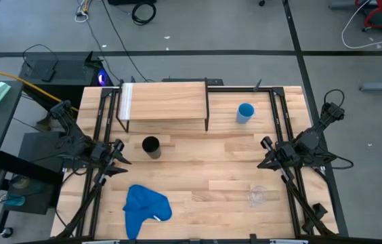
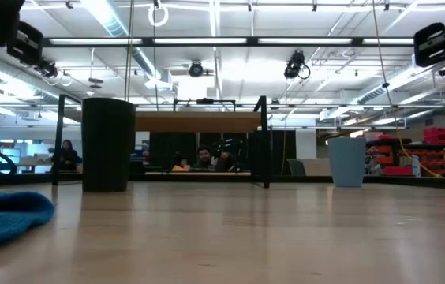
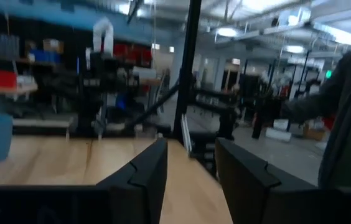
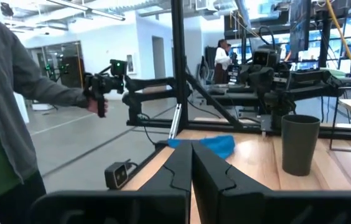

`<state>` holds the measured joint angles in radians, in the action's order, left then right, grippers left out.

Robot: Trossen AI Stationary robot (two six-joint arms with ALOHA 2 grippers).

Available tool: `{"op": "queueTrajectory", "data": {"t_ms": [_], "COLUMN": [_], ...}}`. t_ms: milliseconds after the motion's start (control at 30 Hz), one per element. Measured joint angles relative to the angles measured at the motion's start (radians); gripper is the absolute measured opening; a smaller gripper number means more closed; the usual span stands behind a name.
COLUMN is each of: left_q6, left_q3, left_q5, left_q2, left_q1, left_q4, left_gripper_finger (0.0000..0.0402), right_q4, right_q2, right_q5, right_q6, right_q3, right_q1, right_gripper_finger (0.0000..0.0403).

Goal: Stack small to large cups/mugs on shelf
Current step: Move the blue cup to the right of the black cup

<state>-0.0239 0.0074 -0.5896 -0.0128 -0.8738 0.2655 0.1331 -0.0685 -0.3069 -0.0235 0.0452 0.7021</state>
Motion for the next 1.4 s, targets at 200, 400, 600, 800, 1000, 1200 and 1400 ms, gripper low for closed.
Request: {"op": "queueTrajectory", "data": {"t_ms": [200, 400, 600, 800, 1000, 1200, 1400], "left_q6": [0.156, 0.235, 0.296, 0.456, 0.501, 0.570, 0.670], "left_q3": [0.000, 0.000, 0.000, 0.000, 0.007, 0.066, 0.135], "left_q5": [0.000, -0.015, -0.079, -0.088, -0.092, -0.091, -0.091], "left_q2": [0.000, 0.000, 0.000, 0.000, 0.000, 0.000, 0.000], "left_q1": [0.000, 0.000, 0.000, 0.000, 0.000, 0.000, 0.000], "left_q4": [0.264, 0.486, 0.631, 0.764, 0.825, 0.828, 0.831], "left_gripper_finger": [0.0142, 0.0142, 0.0129, 0.0122, 0.0121, 0.0117, 0.0116], "right_q4": [0.056, 0.208, 0.388, 0.644, 0.790, 0.865, 0.941], "right_q2": [0.000, 0.000, 0.000, 0.000, 0.000, 0.000, 0.000], "right_q5": [0.000, 0.000, -0.010, -0.086, -0.185, -0.251, -0.262], "right_q6": [0.000, 0.001, -0.008, -0.010, 0.060, 0.167, 0.237], "right_q3": [0.000, 0.000, 0.000, 0.000, 0.000, 0.000, 0.001], "right_q1": [0.000, 0.000, 0.000, 0.000, 0.000, 0.000, 0.000], "right_gripper_finger": [0.0012, 0.0012, 0.0012, 0.0012, 0.0012, 0.0012, 0.0012]}}
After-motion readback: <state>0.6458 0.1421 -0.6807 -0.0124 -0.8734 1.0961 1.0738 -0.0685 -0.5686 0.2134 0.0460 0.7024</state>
